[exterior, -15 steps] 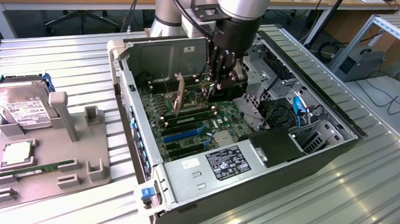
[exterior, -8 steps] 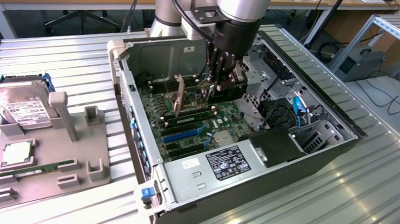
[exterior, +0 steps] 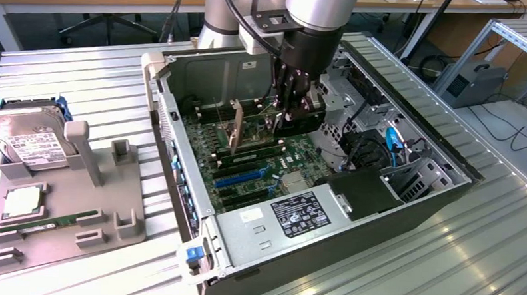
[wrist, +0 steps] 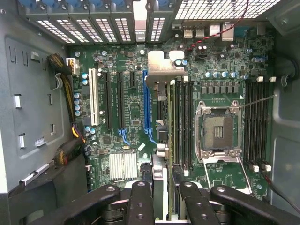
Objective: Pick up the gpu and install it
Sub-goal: 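Insert the gpu into the slot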
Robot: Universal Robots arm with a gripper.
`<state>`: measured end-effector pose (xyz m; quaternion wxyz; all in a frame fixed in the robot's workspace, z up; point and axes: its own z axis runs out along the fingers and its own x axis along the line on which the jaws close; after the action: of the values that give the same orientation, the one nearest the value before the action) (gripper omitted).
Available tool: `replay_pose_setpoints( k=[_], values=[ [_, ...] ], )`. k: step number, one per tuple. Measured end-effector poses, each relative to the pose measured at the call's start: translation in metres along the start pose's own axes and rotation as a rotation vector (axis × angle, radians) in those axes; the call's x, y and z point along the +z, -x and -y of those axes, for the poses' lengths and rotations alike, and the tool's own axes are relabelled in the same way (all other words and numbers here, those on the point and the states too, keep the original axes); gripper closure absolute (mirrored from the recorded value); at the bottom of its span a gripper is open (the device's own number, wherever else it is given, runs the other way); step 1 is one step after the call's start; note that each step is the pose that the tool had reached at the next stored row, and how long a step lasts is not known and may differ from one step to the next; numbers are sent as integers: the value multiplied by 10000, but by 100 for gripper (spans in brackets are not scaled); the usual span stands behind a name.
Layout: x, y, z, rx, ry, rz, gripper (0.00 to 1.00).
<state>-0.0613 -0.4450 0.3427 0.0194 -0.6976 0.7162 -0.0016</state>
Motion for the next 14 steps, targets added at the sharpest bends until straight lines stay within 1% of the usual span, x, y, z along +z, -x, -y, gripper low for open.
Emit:
replay_pose_setpoints(
  k=[14],
  values=[
    [24, -12, -4, 0, 0, 0, 73]
  ],
)
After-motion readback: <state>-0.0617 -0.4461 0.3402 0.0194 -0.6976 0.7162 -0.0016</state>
